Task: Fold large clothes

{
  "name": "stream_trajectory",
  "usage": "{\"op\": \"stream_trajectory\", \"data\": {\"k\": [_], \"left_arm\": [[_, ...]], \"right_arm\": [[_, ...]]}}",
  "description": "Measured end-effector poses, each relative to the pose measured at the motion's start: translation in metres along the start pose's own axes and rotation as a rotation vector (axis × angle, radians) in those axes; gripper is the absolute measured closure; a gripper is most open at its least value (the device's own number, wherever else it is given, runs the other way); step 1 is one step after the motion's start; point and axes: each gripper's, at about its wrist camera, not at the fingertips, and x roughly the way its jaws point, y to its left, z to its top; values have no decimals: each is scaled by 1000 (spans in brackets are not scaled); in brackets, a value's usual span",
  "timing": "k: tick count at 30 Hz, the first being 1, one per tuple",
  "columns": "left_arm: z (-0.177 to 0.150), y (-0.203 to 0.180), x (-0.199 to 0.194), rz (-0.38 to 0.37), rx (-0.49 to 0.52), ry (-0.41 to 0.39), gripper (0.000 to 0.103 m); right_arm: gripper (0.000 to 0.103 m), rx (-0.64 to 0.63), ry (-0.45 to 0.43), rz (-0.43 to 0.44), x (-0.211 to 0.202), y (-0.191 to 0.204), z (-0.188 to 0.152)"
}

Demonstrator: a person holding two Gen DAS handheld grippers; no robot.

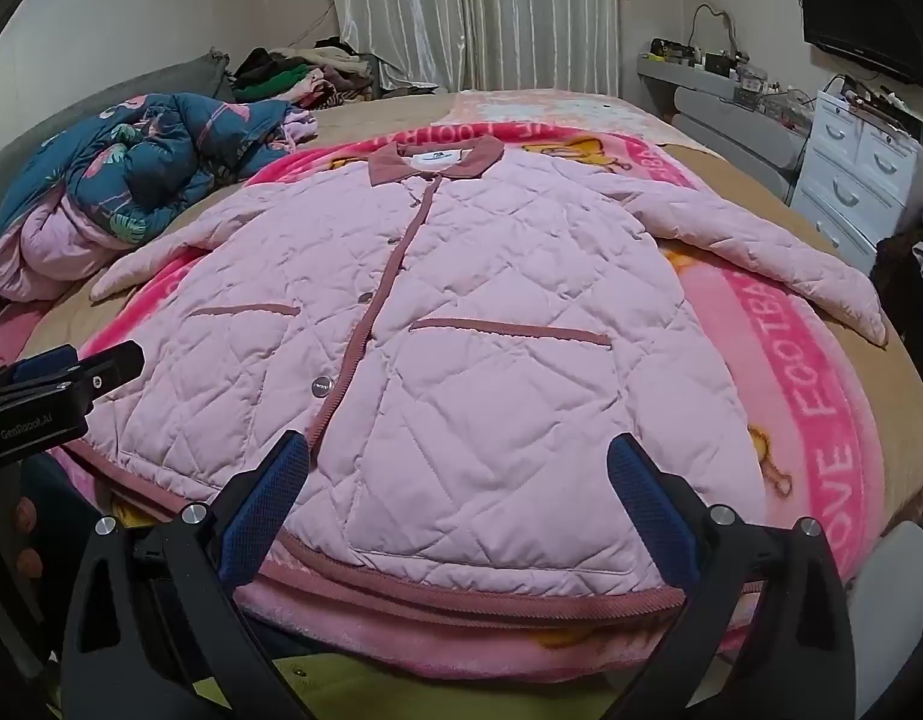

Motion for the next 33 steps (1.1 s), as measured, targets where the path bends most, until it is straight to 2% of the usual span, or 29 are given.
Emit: {"op": "stream_trajectory", "data": {"k": [33], "left_arm": [[5, 3, -10, 2, 5, -23, 9]], "right_arm": [[4, -19, -7, 8, -6, 10, 1]]}}
